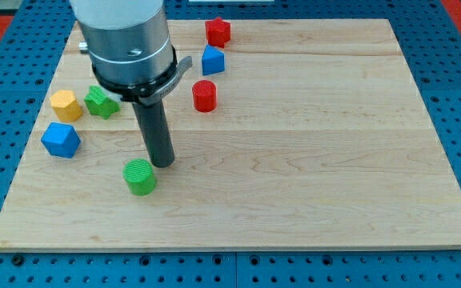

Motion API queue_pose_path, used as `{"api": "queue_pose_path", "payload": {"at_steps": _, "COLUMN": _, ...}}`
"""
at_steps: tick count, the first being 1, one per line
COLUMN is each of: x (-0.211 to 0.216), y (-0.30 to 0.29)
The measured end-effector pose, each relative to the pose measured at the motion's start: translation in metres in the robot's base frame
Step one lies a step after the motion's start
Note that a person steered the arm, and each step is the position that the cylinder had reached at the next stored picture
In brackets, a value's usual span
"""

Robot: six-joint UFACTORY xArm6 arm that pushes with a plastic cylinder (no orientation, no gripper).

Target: Push yellow heart into green star

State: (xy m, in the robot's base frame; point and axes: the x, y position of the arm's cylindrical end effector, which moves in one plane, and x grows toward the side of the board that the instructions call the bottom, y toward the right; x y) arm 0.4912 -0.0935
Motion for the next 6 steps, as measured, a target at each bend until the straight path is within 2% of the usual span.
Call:
{"api": "queue_pose_path", "payload": {"at_steps": 3, "x": -0.081, "y": 0.008}}
{"api": "queue_pose_path", "payload": {"at_steps": 5, "x": -0.094, "y": -0.013}}
{"api": "queue_pose_path", "payload": {"at_steps": 6, "x": -0.105, "y": -0.045}}
